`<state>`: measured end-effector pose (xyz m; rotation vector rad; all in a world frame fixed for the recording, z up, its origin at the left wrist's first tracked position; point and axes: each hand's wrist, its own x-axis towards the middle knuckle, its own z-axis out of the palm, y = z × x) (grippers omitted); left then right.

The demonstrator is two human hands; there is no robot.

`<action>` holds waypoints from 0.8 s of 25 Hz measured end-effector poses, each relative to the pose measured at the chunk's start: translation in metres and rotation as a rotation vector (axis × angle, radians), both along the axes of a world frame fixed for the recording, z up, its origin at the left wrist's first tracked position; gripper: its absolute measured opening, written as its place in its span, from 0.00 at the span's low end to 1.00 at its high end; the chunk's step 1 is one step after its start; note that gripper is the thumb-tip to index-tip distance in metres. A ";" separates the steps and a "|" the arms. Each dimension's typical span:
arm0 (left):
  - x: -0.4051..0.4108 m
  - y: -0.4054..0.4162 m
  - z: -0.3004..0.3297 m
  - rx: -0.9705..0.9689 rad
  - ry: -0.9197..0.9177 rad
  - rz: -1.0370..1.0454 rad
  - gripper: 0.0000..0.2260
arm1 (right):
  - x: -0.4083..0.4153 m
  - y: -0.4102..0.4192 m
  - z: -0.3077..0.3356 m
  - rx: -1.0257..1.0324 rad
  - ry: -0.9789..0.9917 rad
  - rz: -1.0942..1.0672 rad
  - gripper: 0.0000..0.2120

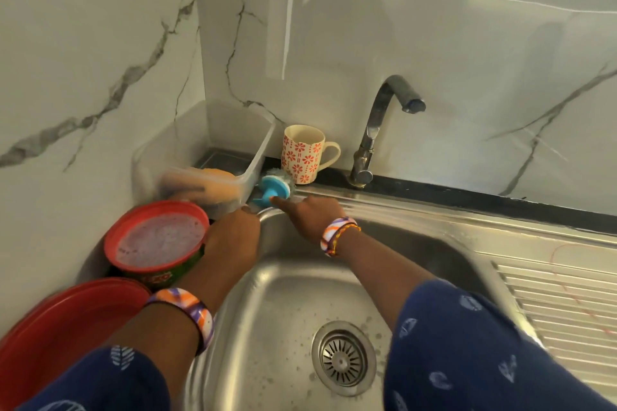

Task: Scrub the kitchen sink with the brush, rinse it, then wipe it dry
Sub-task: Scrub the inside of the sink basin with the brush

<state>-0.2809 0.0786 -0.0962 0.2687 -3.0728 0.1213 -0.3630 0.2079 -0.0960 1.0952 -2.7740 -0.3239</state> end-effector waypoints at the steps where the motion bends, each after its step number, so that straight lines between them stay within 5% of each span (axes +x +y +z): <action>1: 0.000 0.001 0.001 0.010 -0.006 0.008 0.15 | 0.000 0.014 0.000 0.005 -0.002 -0.004 0.25; 8: 0.005 0.003 0.008 -0.005 -0.066 0.021 0.18 | 0.014 0.174 0.001 -0.182 -0.127 -0.413 0.24; 11: 0.007 0.005 0.009 -0.012 -0.081 0.024 0.17 | 0.019 0.203 -0.005 -0.732 -0.199 -0.684 0.22; 15: 0.005 0.008 0.009 -0.013 -0.085 0.028 0.16 | 0.029 0.129 -0.019 -1.457 -0.439 -0.761 0.17; 20: 0.001 0.007 0.007 -0.001 -0.065 0.009 0.13 | 0.033 -0.027 -0.036 -1.404 -0.692 -0.589 0.19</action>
